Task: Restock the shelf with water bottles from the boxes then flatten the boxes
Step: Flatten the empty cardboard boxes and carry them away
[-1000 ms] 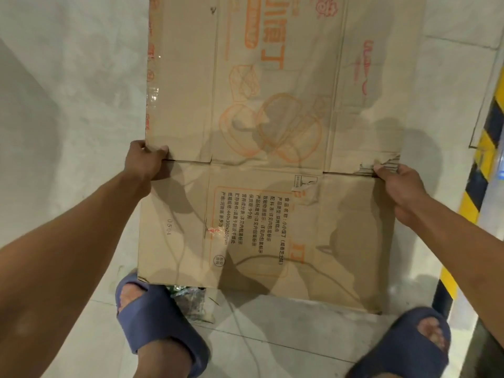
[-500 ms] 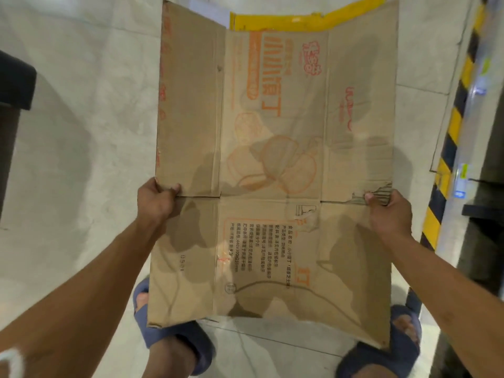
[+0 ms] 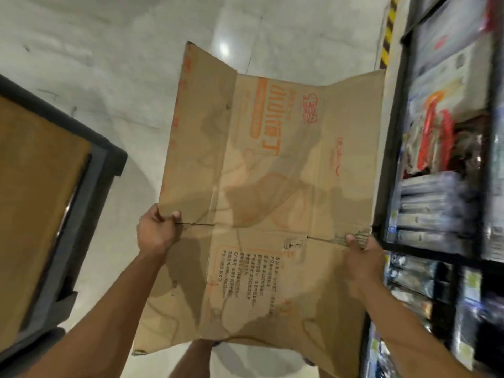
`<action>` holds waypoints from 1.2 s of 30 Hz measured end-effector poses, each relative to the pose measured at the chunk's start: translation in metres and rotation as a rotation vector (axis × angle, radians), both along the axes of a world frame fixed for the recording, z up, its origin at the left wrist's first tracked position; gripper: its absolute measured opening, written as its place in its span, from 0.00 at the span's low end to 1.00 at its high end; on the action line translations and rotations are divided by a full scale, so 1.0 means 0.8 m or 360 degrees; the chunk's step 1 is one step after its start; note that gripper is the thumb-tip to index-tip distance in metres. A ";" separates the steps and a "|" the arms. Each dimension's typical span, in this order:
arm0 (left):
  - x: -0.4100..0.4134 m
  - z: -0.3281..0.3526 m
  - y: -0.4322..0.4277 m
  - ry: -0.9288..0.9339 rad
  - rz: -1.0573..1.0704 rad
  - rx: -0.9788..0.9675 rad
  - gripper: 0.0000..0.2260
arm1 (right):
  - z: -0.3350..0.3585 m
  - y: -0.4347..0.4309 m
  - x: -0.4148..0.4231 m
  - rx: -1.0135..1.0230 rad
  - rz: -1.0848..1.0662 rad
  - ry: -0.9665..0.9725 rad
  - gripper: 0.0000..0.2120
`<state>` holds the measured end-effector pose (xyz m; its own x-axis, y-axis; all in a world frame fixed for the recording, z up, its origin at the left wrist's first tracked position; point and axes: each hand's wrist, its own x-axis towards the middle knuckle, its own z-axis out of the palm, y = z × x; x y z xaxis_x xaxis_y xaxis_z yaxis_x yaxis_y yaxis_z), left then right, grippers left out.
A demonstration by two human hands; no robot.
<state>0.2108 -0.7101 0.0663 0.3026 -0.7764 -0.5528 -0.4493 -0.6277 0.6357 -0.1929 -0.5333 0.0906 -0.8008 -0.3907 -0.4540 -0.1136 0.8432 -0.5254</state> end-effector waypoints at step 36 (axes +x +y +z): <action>-0.055 0.620 -0.570 0.0389 0.0018 -0.0928 0.05 | 0.579 -0.566 -0.040 -0.1036 -0.0118 0.0286 0.08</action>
